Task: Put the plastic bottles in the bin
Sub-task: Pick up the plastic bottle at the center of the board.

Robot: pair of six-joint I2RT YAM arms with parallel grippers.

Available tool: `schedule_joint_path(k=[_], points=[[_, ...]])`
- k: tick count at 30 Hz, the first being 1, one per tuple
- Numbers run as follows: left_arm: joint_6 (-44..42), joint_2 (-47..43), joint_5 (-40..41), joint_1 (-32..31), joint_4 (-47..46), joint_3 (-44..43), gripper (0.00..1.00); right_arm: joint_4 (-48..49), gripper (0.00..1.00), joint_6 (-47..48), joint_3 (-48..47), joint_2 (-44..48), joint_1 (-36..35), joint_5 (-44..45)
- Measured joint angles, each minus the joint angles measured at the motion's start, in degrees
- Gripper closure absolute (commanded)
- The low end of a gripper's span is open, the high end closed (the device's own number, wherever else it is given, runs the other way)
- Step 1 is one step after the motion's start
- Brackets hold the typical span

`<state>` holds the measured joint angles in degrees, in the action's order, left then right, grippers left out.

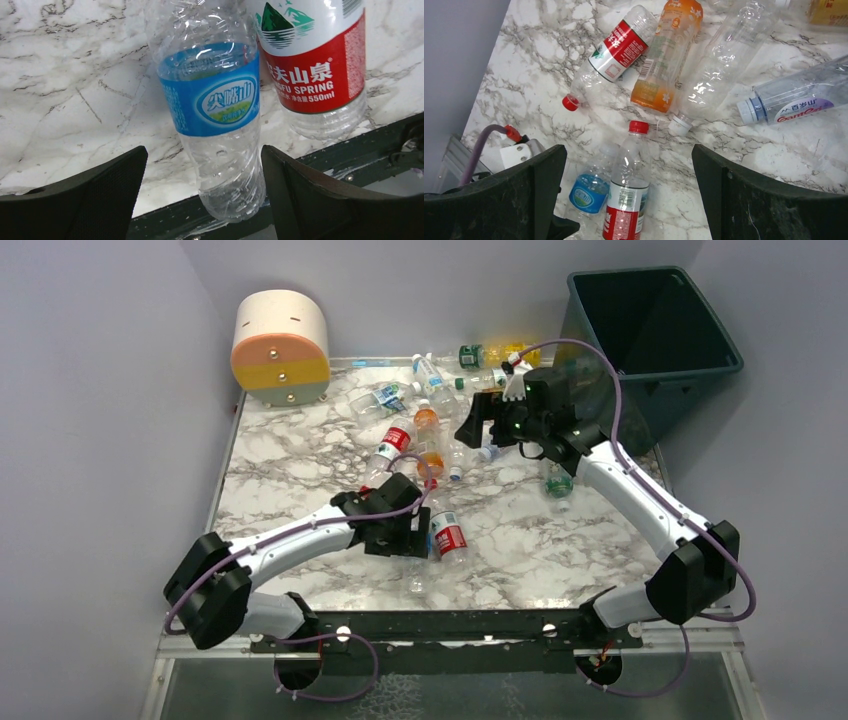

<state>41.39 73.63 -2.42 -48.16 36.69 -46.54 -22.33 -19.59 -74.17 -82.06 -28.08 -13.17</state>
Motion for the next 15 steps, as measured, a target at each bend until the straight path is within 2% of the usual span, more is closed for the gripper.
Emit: schedule_joint_path(k=[9,11,15], points=[[0.6,5.6,0.4,-1.0,-4.5,1.4,0.12,0.8,0.01,0.0,3.2,0.0,0.0,0.0],[0.9,6.3,0.4,-1.2,-5.4,1.7,0.18,1.0,0.01,0.0,3.9,0.0,0.0,-0.1],[1.2,7.1,0.4,-1.5,-7.1,2.8,0.37,1.7,0.01,-0.1,4.7,0.0,0.0,-0.3]])
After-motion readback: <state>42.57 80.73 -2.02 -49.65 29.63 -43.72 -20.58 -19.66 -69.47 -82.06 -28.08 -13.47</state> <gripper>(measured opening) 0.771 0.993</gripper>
